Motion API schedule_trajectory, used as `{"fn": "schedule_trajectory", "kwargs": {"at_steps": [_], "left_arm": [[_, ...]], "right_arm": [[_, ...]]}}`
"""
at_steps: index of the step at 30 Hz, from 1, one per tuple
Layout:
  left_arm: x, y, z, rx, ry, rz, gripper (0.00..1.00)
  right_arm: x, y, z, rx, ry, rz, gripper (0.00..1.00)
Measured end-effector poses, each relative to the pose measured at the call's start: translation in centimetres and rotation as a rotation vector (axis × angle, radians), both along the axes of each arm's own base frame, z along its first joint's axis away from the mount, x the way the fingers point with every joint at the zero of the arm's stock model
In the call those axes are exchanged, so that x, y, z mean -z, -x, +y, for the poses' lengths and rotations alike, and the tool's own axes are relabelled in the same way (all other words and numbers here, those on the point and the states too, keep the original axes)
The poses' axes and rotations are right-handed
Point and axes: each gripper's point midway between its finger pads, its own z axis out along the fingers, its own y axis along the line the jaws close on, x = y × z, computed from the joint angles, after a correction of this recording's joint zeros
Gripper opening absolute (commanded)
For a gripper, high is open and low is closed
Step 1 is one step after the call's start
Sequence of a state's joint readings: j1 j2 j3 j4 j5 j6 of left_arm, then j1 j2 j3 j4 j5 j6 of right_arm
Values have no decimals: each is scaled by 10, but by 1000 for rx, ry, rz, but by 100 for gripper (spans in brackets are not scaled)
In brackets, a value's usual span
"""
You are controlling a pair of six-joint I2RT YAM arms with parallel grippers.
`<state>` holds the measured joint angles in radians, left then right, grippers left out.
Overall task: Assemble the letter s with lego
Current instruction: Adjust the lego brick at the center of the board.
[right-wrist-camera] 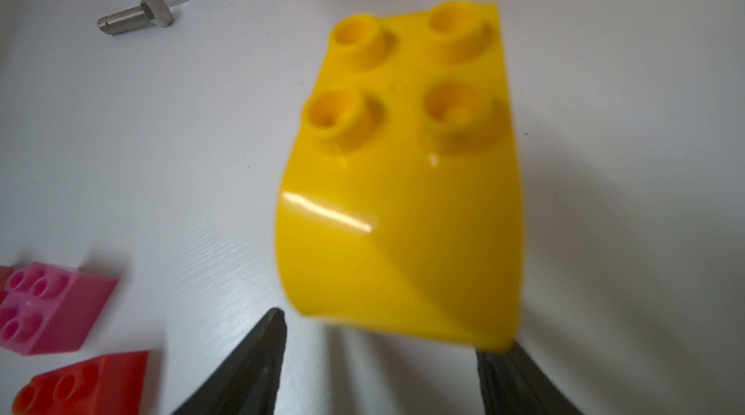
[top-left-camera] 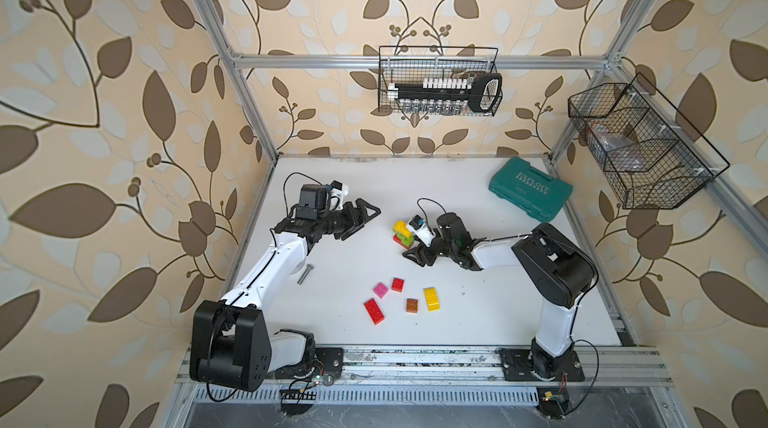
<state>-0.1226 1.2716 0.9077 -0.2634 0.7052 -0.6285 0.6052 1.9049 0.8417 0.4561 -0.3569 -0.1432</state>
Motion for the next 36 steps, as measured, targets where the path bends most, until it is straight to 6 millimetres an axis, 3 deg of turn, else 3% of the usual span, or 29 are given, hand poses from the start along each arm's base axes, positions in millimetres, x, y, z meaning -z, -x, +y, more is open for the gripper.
{"fn": "schedule_trajectory", "kwargs": {"at_steps": [9, 16, 31, 36], "left_arm": [[0, -1, 2, -5, 0, -1, 86], [0, -1, 2, -4, 0, -1, 86], [0, -1, 4, -6, -5, 0, 86], [-12, 1, 5, -2, -9, -23, 86]], "right_arm": [[-5, -8, 4, 31, 11, -35, 51], [4, -10, 3, 48, 17, -26, 37], [3, -10, 5, 41, 19, -24, 28], [-15, -9, 10, -21, 16, 72, 30]]}}
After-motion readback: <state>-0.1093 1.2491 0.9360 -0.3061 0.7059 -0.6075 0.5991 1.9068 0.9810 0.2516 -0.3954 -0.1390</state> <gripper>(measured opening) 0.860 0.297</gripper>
